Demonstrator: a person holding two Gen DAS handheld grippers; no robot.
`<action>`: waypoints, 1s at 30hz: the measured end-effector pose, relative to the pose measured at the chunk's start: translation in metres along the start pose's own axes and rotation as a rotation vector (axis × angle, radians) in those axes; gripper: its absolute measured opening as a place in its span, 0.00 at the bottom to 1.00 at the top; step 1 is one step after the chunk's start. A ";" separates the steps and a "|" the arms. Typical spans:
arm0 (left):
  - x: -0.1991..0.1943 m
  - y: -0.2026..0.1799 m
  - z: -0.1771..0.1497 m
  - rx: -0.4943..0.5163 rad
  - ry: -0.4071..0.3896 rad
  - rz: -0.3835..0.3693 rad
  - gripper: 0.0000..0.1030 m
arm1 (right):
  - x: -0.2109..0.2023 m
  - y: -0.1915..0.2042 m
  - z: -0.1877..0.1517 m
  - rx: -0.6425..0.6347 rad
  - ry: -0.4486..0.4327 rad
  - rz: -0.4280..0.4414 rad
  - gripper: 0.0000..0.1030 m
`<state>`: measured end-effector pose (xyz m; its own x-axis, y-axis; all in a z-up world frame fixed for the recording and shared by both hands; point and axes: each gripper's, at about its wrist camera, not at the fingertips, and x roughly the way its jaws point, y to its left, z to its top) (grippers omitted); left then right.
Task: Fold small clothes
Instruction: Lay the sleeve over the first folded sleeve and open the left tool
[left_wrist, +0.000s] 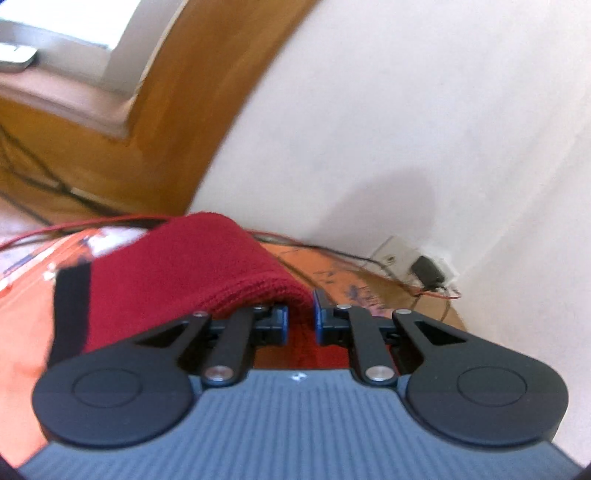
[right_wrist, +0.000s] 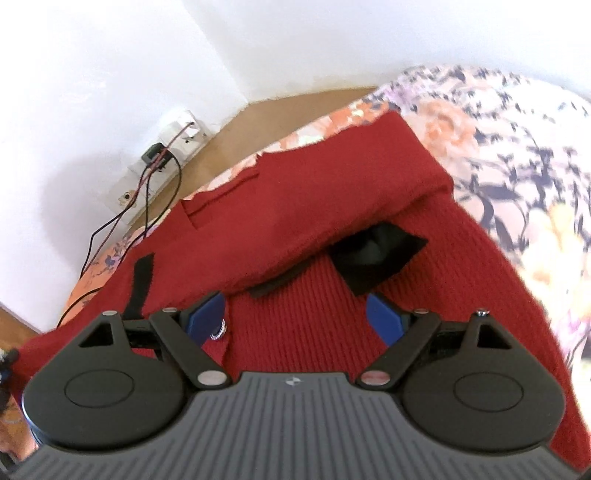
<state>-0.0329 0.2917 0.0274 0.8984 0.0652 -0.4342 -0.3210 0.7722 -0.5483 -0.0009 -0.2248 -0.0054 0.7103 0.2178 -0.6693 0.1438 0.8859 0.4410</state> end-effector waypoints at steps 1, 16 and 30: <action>-0.002 -0.008 0.000 0.010 -0.007 -0.010 0.14 | -0.002 0.001 0.002 -0.016 -0.006 0.000 0.86; 0.012 -0.123 -0.020 0.153 0.024 -0.152 0.14 | -0.021 -0.021 0.038 -0.116 -0.053 0.005 0.86; 0.068 -0.179 -0.103 0.305 0.252 -0.197 0.14 | -0.028 -0.059 0.043 -0.083 -0.058 -0.030 0.86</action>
<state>0.0548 0.0934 0.0223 0.8202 -0.2287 -0.5244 -0.0140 0.9083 -0.4181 0.0006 -0.3008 0.0128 0.7454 0.1683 -0.6450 0.1102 0.9232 0.3683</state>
